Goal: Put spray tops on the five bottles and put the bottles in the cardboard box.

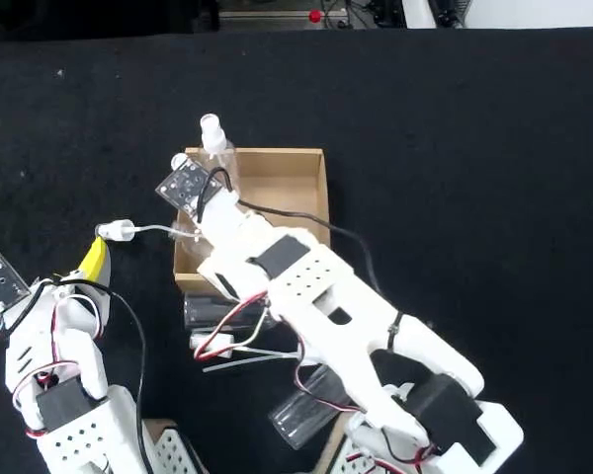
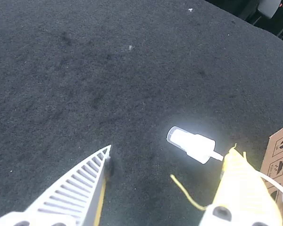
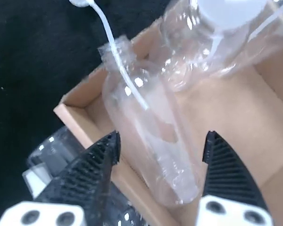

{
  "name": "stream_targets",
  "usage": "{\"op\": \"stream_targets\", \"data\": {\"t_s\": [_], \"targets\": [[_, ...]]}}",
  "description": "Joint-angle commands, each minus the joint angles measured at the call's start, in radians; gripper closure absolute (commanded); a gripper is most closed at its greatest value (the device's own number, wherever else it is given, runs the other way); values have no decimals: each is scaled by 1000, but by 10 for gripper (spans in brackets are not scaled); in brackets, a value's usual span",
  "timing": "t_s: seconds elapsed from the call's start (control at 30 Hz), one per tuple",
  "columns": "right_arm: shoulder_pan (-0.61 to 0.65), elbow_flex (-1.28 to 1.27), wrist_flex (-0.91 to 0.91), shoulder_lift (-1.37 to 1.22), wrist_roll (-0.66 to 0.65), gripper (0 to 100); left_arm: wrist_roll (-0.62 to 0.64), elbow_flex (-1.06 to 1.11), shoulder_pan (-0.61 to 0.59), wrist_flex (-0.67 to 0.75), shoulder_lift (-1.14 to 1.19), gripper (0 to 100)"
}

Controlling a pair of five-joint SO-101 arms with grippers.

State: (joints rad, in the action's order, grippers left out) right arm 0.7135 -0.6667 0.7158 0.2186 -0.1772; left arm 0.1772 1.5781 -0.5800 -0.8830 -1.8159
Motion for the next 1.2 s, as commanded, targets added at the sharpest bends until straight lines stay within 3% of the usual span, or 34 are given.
{"op": "stream_targets", "data": {"t_s": [0.0,0.83,1.17], "targets": [[9,19,-51,-13,-11,730,3,-8,-10,31,-6,661],[-49,24,-60,-41,-3,730,-21,-8,-10,29,-6,661],[-49,-50,-161,-41,-5,730,-21,-8,-10,29,-6,661]]}}
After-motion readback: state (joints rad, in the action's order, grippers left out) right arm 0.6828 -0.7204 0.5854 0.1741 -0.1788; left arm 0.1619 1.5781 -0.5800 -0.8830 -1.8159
